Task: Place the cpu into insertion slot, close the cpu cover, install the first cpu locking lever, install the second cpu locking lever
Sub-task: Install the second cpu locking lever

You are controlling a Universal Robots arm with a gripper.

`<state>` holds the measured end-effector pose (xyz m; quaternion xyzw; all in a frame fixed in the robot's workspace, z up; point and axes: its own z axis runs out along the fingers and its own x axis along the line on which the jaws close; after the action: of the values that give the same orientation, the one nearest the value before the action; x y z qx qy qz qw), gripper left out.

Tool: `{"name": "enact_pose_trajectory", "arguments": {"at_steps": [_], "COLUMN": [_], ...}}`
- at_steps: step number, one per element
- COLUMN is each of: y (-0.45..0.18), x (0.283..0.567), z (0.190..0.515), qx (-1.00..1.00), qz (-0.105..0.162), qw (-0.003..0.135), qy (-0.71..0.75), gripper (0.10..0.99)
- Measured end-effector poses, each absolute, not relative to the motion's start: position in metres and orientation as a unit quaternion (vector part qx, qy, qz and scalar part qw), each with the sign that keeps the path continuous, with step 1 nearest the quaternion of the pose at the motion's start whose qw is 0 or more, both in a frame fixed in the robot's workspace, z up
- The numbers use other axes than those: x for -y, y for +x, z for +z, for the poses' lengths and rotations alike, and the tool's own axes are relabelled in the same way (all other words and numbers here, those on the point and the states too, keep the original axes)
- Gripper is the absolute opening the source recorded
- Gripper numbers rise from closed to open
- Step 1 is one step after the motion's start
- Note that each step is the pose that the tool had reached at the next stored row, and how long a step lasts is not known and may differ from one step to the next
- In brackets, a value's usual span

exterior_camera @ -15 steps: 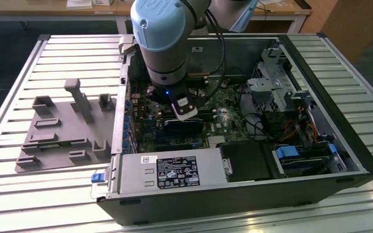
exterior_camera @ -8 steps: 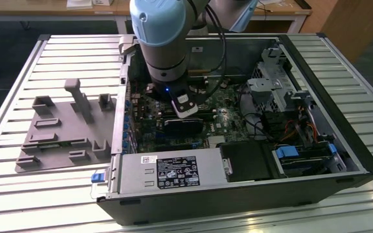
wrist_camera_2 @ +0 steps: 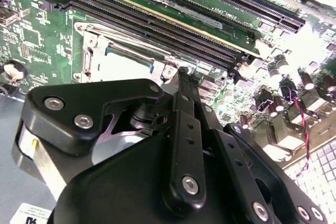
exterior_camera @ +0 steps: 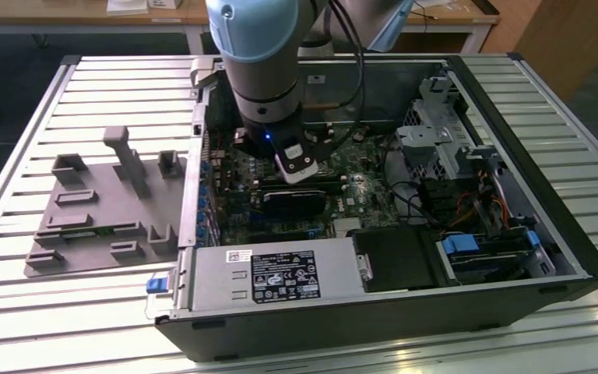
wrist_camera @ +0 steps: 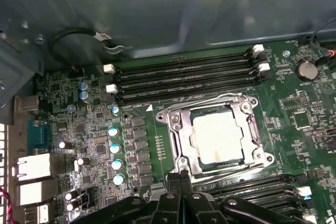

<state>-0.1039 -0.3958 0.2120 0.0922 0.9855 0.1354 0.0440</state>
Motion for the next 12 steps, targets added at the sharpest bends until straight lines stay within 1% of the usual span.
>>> {"name": "enact_pose_trajectory", "arguments": {"at_steps": [5,12], "y": [-0.101,-0.082], "x": [0.396,0.396], "z": [0.212,0.212], "qx": [-0.985,-0.985], "qz": [0.136,0.136], "qw": [0.044,0.044], "qy": [0.094,0.094], "gripper": [0.102,0.102]}}
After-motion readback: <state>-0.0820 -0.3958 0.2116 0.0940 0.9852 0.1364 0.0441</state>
